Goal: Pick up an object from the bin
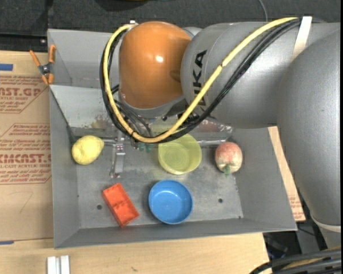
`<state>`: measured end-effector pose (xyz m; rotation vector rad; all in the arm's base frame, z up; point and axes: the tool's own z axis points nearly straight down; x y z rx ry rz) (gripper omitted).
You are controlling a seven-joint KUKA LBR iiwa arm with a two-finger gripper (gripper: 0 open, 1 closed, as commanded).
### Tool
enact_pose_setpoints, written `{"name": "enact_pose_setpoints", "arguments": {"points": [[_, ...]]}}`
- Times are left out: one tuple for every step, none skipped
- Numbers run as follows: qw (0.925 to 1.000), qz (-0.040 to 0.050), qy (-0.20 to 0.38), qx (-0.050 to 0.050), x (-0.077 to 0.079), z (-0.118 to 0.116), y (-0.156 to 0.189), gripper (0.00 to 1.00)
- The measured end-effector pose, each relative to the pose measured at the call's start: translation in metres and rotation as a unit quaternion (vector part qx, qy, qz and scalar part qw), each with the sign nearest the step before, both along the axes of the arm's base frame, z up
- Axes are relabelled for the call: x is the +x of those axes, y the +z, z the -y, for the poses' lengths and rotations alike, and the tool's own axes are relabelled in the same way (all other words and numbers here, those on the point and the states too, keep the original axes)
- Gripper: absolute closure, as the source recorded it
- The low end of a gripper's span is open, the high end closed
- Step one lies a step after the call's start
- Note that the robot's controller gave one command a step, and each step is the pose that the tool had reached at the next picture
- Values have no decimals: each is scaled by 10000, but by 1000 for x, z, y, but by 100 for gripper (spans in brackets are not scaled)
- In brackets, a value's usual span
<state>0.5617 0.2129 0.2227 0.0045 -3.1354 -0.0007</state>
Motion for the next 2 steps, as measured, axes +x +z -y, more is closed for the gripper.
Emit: {"name": "enact_pose_setpoints", "arguments": {"points": [[10000, 38, -9, 7, 2, 1, 5, 0], [9998, 28, 173, 16, -39, 13, -85, 0]]}}
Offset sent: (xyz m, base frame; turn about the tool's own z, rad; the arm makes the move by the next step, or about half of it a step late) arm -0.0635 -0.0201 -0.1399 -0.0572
